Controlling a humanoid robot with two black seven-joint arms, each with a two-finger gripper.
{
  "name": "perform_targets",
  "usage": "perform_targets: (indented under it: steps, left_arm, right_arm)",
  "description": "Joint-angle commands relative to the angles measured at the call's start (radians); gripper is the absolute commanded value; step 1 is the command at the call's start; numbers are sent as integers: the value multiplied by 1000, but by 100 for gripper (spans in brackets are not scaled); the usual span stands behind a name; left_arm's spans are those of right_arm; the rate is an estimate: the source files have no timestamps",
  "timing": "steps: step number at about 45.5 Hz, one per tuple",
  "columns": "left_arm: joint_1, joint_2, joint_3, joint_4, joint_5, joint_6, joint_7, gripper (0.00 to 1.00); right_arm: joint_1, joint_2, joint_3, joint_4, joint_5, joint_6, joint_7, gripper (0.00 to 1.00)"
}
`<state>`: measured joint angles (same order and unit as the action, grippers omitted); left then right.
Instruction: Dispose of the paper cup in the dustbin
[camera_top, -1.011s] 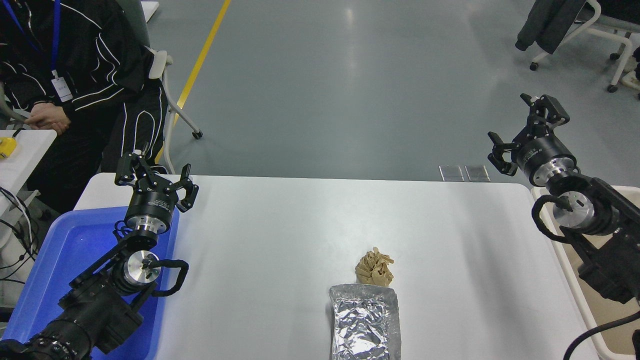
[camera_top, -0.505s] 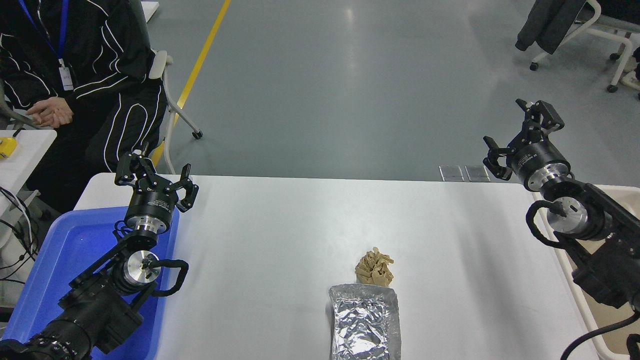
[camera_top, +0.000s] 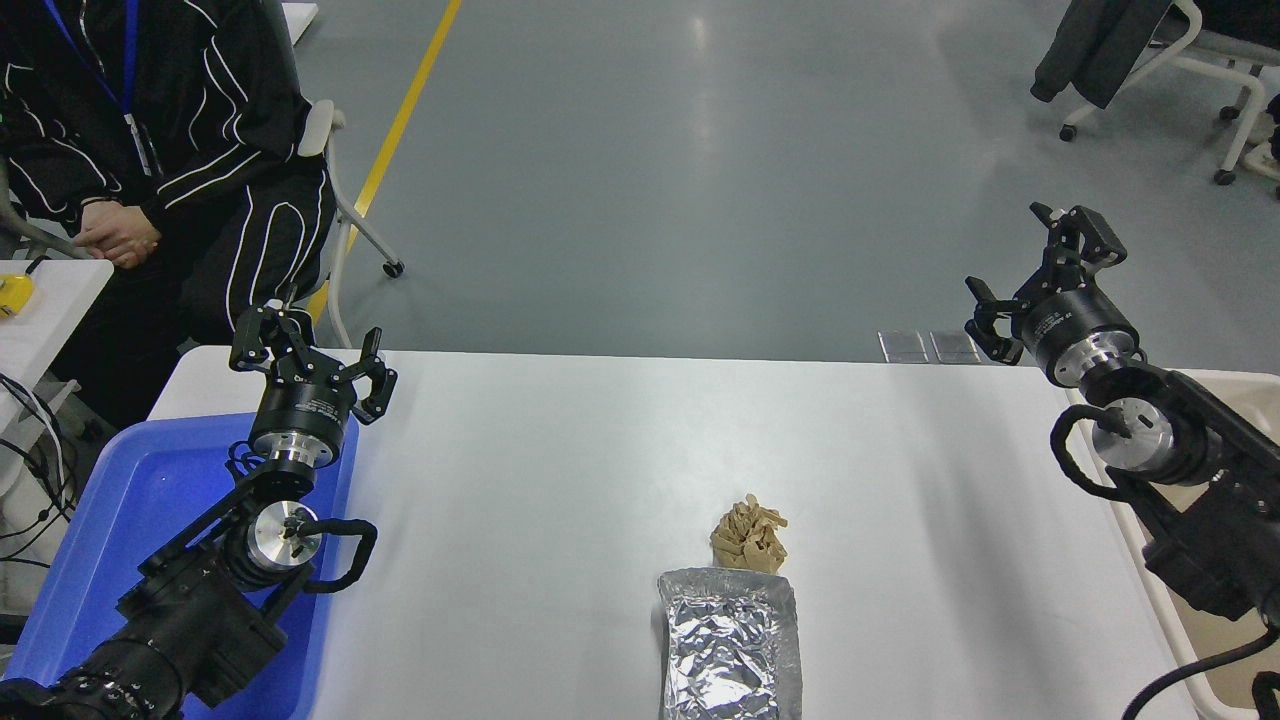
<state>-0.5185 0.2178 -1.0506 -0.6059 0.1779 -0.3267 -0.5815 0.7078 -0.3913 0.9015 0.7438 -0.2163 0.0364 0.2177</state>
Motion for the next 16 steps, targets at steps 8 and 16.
perform_targets:
  steps: [8,16]
  left_arm:
    - [0,0,0,0,0,0,0,100]
    - [0,0,0,0,0,0,0,100]
  right_arm:
    - [-4,0,-1,0,0,0,0,100]
    - [-4,0,-1,0,0,0,0,100]
